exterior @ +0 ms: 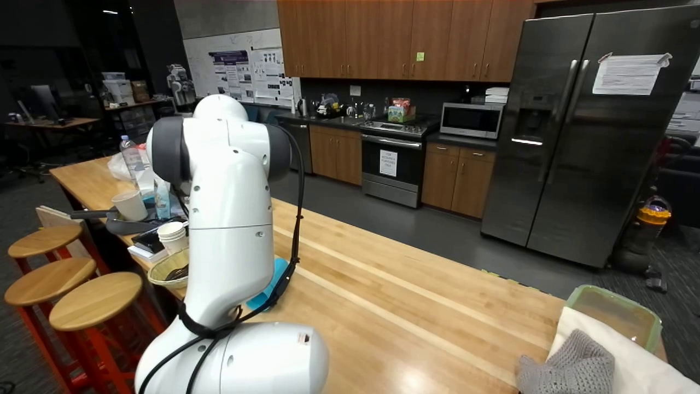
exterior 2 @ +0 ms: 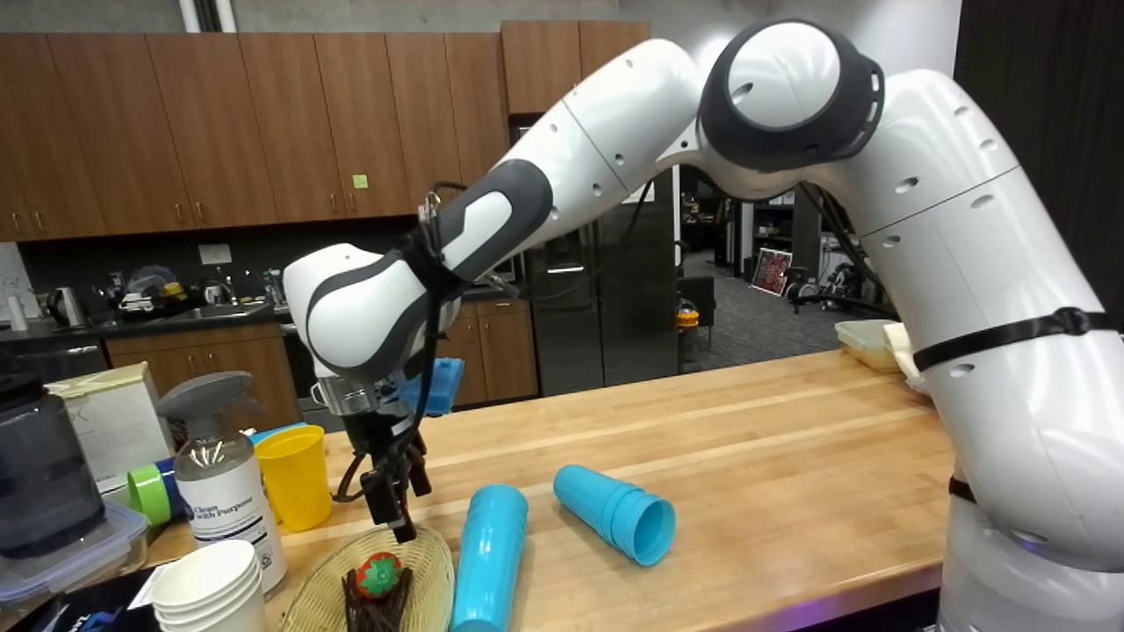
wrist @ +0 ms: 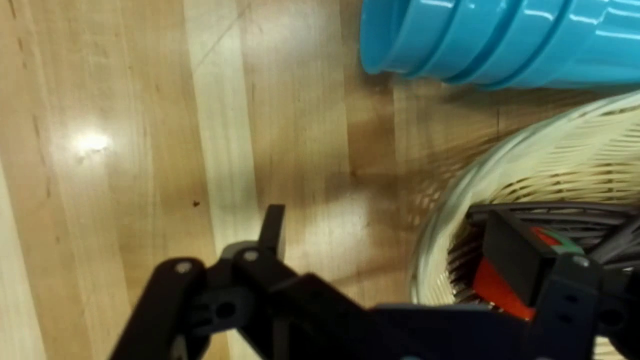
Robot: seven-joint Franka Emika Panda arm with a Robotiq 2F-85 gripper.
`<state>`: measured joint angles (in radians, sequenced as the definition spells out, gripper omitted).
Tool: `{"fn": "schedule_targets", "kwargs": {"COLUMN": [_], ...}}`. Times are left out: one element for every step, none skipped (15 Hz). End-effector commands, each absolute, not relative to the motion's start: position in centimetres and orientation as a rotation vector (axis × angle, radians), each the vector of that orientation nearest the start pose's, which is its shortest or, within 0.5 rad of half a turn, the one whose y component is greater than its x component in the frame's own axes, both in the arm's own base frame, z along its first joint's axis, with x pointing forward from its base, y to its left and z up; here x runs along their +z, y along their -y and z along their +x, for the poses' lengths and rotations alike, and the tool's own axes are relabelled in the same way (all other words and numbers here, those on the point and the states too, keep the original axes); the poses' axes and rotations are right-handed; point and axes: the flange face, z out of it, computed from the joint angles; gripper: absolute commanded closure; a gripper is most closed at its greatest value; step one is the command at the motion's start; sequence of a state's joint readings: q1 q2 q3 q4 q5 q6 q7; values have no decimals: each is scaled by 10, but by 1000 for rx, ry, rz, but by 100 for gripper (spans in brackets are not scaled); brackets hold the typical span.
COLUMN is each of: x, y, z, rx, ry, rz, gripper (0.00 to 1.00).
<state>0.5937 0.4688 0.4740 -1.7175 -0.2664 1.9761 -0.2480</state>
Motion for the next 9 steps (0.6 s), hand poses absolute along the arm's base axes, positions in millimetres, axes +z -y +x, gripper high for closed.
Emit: {"fn": "schedule_targets", "kwargs": {"x": [320,316,311,306,301,298,294,292,292], "y": [-556,-558,-559,-559,-558,-558,-557,-556,-555], "z": [351,351,351,352,353,354,356,357,357], "rx": [211,220,230,243,250,255,260,263,265], "ry": [2090,2088,2084,2080,2075,2071,2067,2064,2063], "rz": [-2434,-2435,-2435,-2436,-2435,-2435,-2437,-2439,-2438], "gripper": [0,0,0,0,3,26,27,30,35]}}
